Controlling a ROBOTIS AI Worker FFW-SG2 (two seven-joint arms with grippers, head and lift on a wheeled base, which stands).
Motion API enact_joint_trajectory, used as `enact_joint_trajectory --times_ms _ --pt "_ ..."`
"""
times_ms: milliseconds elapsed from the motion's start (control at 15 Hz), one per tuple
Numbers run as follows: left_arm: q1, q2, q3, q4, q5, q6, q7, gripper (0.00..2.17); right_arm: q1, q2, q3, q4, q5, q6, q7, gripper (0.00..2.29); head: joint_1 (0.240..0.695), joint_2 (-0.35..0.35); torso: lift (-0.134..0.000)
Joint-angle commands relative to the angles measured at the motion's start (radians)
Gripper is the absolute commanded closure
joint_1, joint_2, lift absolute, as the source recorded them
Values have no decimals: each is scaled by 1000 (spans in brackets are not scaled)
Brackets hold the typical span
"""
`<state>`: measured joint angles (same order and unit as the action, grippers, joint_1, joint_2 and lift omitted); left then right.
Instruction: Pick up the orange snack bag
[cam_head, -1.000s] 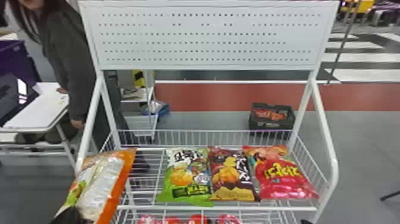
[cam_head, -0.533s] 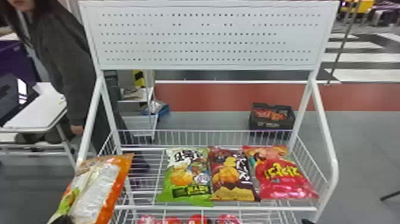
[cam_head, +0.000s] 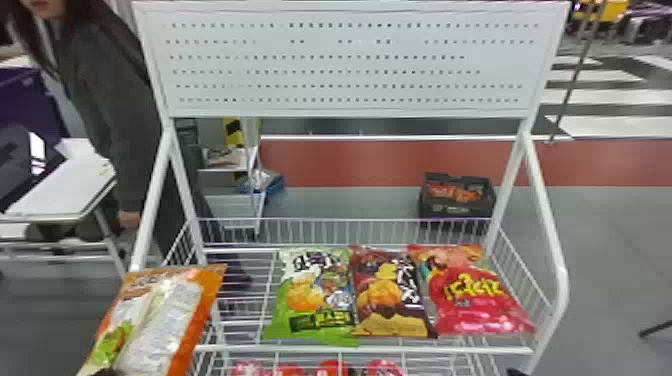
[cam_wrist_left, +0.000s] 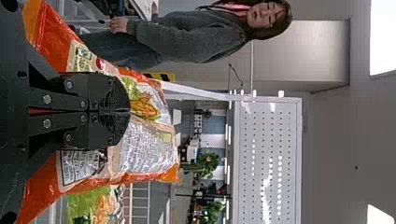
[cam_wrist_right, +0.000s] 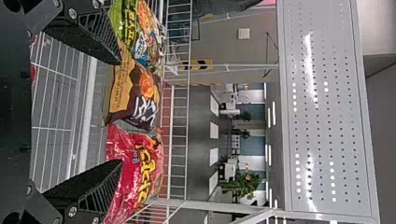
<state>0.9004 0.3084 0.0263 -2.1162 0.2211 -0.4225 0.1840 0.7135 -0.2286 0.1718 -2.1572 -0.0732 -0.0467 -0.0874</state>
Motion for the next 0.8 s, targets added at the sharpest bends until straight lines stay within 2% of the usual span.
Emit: enact_joint_trajectory --times_ms 0,733 --pt "0 0 0 -1 0 -2 0 1443 -3 0 0 4 0 0 0 144 499 0 0" --pt "6 1 0 5 -2 -17 -1 1443 -12 0 2 11 -2 0 0 144 499 0 0"
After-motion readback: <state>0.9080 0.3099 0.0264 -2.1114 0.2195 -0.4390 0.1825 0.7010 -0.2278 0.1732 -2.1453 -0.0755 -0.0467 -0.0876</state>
